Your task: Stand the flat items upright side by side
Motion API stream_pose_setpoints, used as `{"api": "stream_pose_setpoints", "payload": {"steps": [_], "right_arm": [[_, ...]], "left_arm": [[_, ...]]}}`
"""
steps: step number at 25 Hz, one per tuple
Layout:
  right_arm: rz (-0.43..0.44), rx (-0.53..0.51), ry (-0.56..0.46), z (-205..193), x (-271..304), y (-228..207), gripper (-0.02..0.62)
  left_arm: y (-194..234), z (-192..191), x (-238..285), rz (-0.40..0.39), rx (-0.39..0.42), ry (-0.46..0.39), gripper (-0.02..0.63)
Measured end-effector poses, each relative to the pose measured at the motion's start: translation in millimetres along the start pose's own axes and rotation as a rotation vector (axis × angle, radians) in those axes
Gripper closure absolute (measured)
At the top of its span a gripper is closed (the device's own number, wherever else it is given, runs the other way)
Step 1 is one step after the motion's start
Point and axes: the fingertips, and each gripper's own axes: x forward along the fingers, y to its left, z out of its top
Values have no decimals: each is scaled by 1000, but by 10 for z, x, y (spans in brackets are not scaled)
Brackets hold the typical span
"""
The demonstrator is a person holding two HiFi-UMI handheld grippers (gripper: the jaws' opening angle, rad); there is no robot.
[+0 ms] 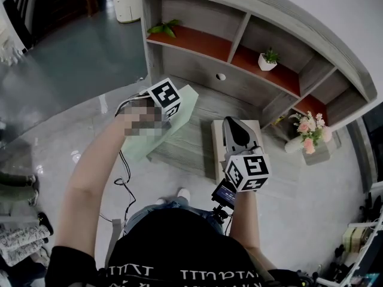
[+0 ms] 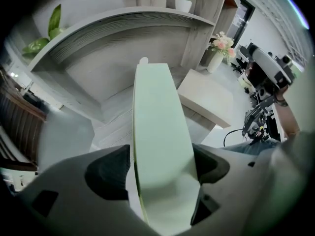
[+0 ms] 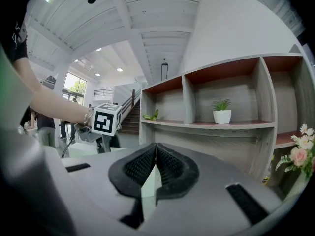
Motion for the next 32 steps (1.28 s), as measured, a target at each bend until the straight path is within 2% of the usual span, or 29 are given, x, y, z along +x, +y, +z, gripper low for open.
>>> {"api": "stream_pose_setpoints", "payload": {"steps": [4,7,10,13,17,21,28,32], "right_arm": [[1,3,-9,38,-40,-79,580],[-8,4,-9,41,-72,-158,580],[-17,14,-4,5,-94,-223,580],[-14,20,3,-33,-96,-239,580],[-6,21,4,-38,-86,-218,580],[7,17,0,-14,-56,-161,580],[23,18,9,-67,-34,-100,580],[31,13,16,-78,-6,-62,580]], "left_arm": [[46,145,174,0,-9,59,222],[63,195,220,22,-34,81,299],[78,253,171,58,-24,52,322],[114,340,75,79,-51,-21,324],[184,519,-202,115,-71,-179,324],[290,593,-521,164,-86,-375,327],[394,403,-813,313,-171,-801,327],[479,243,-802,375,-231,-959,325]]}}
